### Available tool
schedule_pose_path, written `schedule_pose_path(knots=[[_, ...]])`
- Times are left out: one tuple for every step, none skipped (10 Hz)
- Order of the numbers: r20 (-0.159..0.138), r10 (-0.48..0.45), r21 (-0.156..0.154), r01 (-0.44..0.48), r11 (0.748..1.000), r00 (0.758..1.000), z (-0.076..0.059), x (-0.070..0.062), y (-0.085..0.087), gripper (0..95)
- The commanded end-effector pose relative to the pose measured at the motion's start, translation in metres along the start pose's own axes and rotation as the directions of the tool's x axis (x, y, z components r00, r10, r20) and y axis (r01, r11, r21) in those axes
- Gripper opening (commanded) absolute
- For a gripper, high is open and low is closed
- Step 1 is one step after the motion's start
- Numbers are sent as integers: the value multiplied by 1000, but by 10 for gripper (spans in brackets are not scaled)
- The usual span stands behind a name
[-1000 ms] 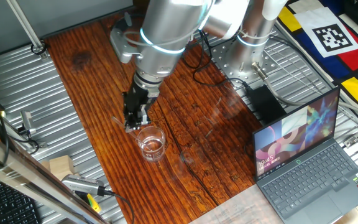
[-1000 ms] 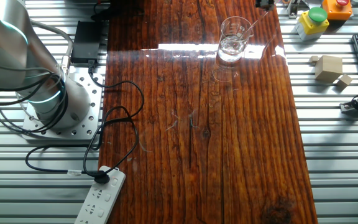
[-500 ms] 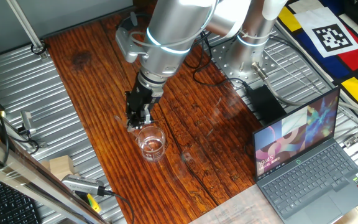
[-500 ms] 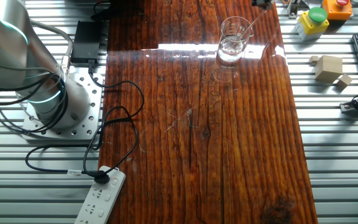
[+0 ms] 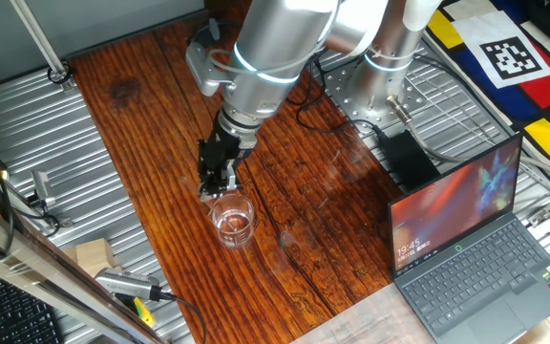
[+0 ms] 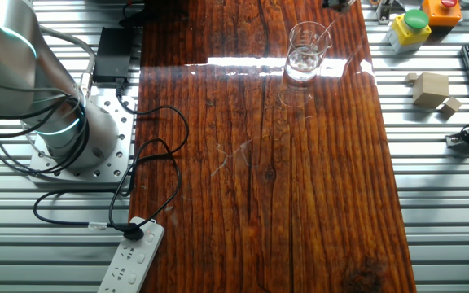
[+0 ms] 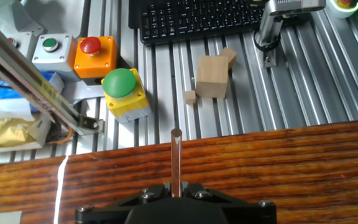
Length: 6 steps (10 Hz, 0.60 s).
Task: Stir the beaker with a glass rod
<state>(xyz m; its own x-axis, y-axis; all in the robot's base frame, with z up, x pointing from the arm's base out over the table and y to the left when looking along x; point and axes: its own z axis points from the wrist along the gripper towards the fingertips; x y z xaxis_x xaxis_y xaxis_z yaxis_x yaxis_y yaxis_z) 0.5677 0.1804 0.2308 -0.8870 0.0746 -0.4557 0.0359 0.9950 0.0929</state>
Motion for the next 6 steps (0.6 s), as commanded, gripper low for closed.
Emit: schedule_pose_path(knots=[[7, -4, -2, 4, 1000, 1000, 0, 1, -3, 0], [8, -8, -6, 8, 1000, 1000, -1, 0, -7, 0], [11, -12, -9, 12, 1000, 1000, -1, -1, -10, 0], [15, -13, -8, 13, 1000, 1000, 0, -2, -11, 0], [21, -11, -9, 11, 1000, 1000, 2, -2, -11, 0], [28, -6, -9, 7, 1000, 1000, 5, -5, -9, 0]])
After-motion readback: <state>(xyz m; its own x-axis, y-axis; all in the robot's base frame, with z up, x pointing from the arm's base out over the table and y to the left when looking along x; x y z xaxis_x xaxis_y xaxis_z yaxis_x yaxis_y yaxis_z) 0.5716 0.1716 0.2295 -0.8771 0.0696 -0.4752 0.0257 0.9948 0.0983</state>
